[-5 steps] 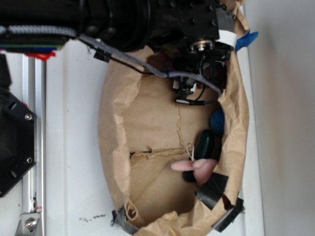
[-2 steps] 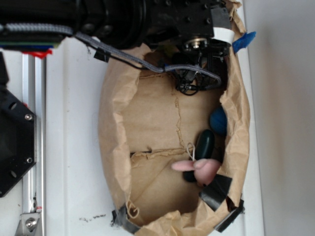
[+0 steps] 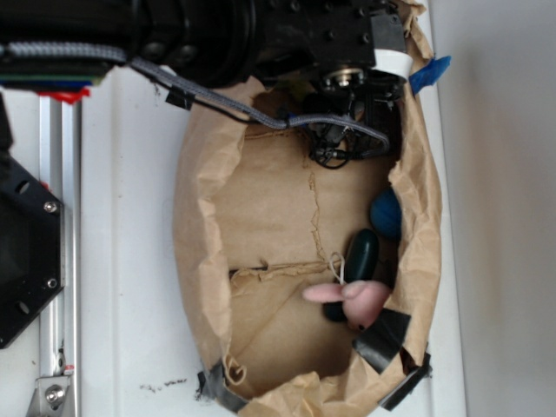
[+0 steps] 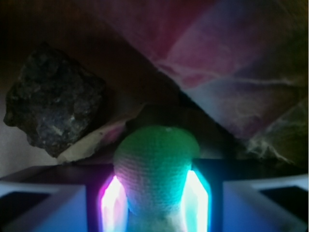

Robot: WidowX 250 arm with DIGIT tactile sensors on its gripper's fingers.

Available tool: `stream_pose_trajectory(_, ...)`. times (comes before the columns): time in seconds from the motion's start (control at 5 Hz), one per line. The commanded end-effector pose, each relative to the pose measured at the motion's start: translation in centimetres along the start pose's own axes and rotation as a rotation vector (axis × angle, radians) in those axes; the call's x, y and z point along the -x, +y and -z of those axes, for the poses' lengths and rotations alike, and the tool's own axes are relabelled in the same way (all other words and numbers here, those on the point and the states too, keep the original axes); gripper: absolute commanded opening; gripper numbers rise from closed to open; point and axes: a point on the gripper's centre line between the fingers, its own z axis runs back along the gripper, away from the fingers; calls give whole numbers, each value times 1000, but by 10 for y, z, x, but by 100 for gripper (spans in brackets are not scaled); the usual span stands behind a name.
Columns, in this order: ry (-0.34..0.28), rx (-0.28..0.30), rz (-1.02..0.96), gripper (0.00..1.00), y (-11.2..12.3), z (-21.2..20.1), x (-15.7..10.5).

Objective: Grab the green animal.

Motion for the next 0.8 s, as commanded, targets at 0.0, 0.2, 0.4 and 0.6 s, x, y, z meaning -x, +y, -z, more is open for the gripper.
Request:
stream_pose_trajectory(0.0, -17, 47, 25, 0, -31, -38, -7)
stream_pose_trajectory(0.2, -64, 143, 91, 0, -59, -83, 5)
stream_pose_trajectory(0.4, -121, 178, 141, 0, -73, -105, 13)
stream_pose_trajectory(0.6, -138, 198, 159, 0, -83, -119, 19)
